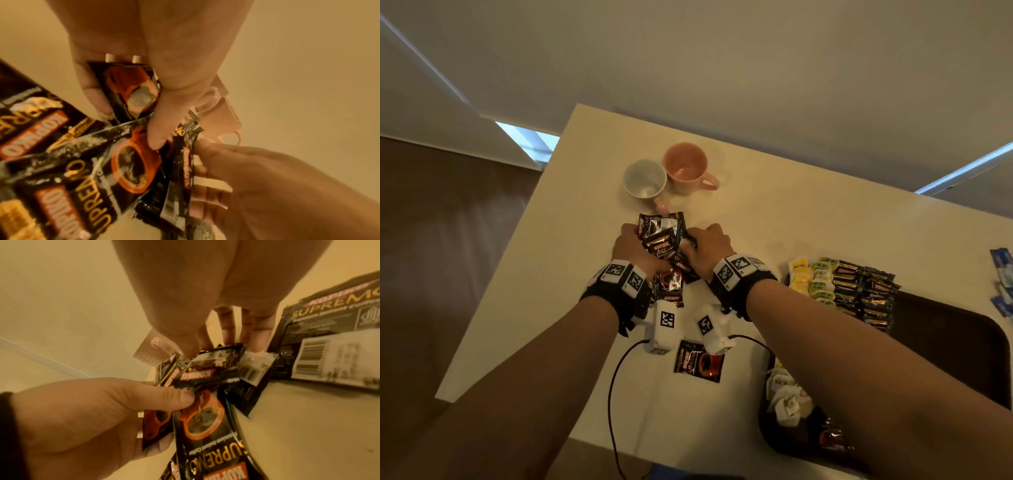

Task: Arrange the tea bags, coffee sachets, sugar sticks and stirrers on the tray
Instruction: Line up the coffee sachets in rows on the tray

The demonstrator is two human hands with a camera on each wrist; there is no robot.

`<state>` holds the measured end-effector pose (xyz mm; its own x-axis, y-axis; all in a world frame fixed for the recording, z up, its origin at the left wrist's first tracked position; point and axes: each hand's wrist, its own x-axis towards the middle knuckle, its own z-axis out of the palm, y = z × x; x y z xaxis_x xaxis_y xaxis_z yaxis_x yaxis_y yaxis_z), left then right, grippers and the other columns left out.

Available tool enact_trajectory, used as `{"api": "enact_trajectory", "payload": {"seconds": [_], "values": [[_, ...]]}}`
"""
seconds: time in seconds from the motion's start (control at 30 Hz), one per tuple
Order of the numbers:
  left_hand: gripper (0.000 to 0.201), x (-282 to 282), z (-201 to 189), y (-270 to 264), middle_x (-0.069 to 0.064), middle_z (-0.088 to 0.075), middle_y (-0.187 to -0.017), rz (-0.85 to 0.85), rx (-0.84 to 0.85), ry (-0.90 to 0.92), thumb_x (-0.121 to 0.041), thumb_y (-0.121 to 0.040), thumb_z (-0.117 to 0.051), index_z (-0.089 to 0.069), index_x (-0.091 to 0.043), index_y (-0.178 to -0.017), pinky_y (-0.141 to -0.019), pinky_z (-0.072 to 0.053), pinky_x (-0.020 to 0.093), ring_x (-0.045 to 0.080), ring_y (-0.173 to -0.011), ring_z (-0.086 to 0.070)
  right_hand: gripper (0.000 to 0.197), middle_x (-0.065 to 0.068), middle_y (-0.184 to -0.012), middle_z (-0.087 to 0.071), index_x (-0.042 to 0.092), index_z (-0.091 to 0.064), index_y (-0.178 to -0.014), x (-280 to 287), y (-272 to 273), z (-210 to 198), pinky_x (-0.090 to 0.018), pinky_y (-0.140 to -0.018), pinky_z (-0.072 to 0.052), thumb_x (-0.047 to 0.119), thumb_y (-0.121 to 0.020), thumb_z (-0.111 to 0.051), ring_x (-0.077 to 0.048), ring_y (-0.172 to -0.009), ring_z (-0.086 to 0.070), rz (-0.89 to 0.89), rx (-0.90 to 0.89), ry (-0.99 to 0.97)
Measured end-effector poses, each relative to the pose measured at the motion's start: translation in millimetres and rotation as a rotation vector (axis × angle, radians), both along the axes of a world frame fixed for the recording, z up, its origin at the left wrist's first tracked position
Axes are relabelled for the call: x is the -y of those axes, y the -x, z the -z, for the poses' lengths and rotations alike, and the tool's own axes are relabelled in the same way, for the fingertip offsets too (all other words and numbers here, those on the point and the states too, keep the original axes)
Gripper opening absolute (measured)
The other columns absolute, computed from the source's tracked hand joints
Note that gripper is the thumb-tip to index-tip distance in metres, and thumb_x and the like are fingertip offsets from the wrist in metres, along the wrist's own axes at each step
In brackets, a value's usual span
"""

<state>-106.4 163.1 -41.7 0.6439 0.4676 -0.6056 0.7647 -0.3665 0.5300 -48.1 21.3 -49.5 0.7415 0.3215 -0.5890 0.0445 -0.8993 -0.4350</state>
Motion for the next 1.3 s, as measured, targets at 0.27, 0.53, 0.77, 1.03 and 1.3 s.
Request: {"api": "enact_trajectory", "payload": {"seconds": [0.27,0.53,0.77,1.03,1.3], "values": [[0.083,10.4,-7.3,4.0,0.002,-0.056,-0.118,-0.015,0.062,0.202,-0.009,-0.076,-0.082,-0.033,-0.012,-0.143,-0.085,-0.043,0.031,0.022,-0.107,-0.058,0.050,-0.012,-0.125,-0.049,0.020,-0.058,-0.125,3.9,0.1,-5.7,-0.038,-0.094,-0.050,0.035,-0.081,-0.076,-0.033,-0.112,-0.055,0.062,0.000,-0.010],[0.056,29.9,-10.0,9.4,-0.001,-0.052,-0.103,-0.012,0.120,0.058,-0.018,-0.089,-0.071,-0.040,-0.010,-0.135,-0.079,-0.036,0.029,0.017,-0.091,-0.050,0.030,-0.006,-0.112,-0.066,0.012,-0.065,-0.108,24.8,7.0,-11.8,-0.027,-0.082,-0.044,0.026,-0.083,-0.075,-0.024,-0.104,-0.061,0.067,0.037,-0.077],[0.049,43.8,-17.7,17.8,-0.003,-0.058,-0.102,-0.048,0.244,0.058,-0.018,-0.087,-0.072,-0.046,-0.017,-0.129,-0.083,-0.043,0.030,0.021,-0.096,-0.059,0.028,-0.006,-0.115,-0.063,0.018,-0.065,-0.108,37.3,19.4,-13.5,-0.025,-0.077,-0.043,0.029,-0.084,-0.073,-0.023,-0.103,-0.061,0.156,0.068,-0.176],[0.049,57.1,-51.0,27.7,0.001,-0.066,-0.104,-0.090,0.393,0.177,-0.012,-0.086,-0.073,-0.050,-0.024,-0.128,-0.086,-0.057,0.042,0.021,-0.096,-0.067,0.021,-0.003,-0.094,-0.068,0.025,-0.062,-0.094,55.6,26.0,-38.1,-0.041,-0.080,-0.059,0.025,-0.080,-0.078,-0.023,-0.085,-0.068,0.374,-0.054,-0.430],[0.029,103.1,-86.5,35.8,0.009,-0.074,-0.103,-0.292,0.502,0.452,-0.015,-0.094,-0.067,-0.058,-0.026,-0.119,-0.069,-0.062,0.043,0.024,-0.086,-0.075,0.022,-0.001,-0.091,-0.065,0.023,-0.062,-0.093,102.5,38.2,-81.0,-0.045,-0.082,-0.058,0.021,-0.080,-0.079,-0.023,-0.086,-0.067,0.408,0.040,-0.505]]}}
